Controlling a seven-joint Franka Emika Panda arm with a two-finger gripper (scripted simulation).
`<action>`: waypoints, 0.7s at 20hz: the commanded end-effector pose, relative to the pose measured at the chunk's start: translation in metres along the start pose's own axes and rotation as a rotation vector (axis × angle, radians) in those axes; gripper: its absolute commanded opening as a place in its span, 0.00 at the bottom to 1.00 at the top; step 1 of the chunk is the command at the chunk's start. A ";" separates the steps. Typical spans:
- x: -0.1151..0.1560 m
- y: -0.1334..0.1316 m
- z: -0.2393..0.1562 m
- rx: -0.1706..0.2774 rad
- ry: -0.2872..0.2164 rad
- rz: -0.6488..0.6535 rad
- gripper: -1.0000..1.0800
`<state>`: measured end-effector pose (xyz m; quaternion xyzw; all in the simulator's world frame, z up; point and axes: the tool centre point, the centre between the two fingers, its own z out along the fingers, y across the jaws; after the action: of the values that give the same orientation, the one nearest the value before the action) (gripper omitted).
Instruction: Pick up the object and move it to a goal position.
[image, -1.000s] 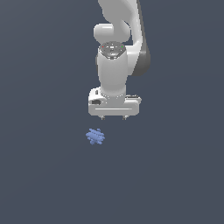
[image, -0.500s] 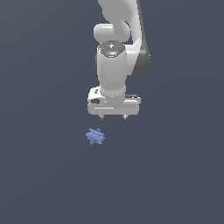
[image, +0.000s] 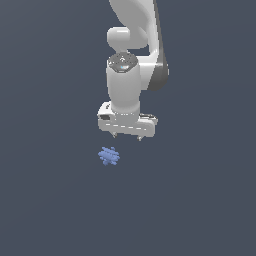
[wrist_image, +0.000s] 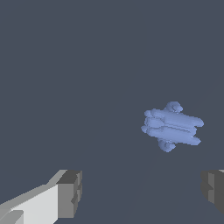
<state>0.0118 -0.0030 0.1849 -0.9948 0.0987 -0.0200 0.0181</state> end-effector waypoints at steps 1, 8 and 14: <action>0.001 0.004 0.005 0.000 -0.003 0.061 0.96; 0.006 0.018 0.021 -0.003 -0.012 0.274 0.96; 0.010 0.031 0.036 -0.009 -0.018 0.462 0.96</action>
<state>0.0168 -0.0308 0.1523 -0.9535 0.3007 -0.0074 0.0191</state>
